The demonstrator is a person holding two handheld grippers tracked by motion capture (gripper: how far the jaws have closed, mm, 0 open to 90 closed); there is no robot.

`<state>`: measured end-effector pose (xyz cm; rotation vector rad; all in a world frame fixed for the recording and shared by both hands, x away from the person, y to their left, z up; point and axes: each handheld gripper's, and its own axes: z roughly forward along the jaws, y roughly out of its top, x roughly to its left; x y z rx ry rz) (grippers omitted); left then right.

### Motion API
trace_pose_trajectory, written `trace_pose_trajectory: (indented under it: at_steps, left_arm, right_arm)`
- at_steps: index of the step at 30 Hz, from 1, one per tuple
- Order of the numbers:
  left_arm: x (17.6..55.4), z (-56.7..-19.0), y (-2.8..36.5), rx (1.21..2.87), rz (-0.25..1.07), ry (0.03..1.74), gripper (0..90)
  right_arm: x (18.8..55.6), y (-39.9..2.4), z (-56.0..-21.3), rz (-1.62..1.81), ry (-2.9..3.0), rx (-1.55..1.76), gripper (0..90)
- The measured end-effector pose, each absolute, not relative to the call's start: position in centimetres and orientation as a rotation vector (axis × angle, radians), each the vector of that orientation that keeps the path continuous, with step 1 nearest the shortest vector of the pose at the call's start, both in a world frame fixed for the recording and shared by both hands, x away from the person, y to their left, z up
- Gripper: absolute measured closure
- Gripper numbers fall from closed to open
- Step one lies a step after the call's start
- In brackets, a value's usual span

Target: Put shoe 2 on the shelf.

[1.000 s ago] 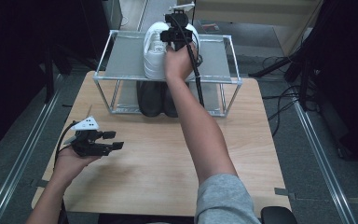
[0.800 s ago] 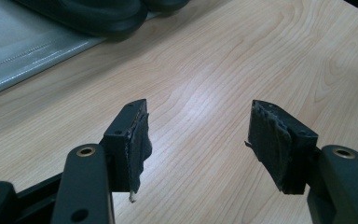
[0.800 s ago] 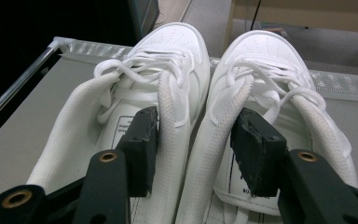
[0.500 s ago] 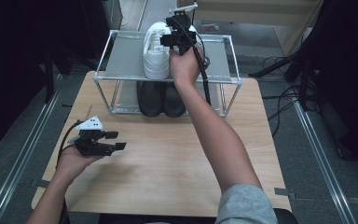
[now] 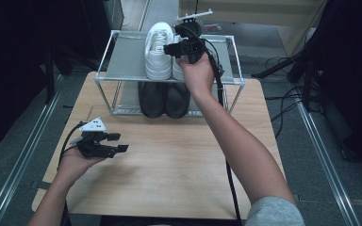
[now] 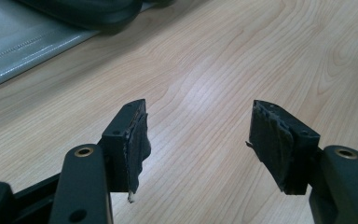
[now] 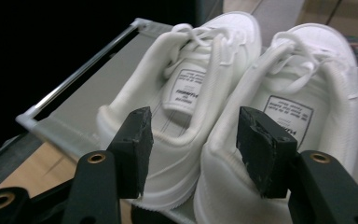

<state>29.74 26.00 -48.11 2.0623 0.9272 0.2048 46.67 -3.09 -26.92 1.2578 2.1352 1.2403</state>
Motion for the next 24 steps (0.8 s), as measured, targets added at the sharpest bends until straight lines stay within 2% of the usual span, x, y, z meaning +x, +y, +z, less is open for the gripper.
trace_pose_trajectory:
  at_steps: [11, 24]
  left_arm:
    - [29.8, -48.2, 25.7, 2.075, 0.203, 0.92, 36.9]
    - [29.8, -48.3, 25.6, 2.082, 0.208, 0.918, 36.7]
  right_arm:
    - [43.7, -4.9, -27.0, 1.272, 2.159, 1.088, 46.0]
    - [39.8, -5.3, -31.7, 1.285, 2.258, 0.949, 44.2]
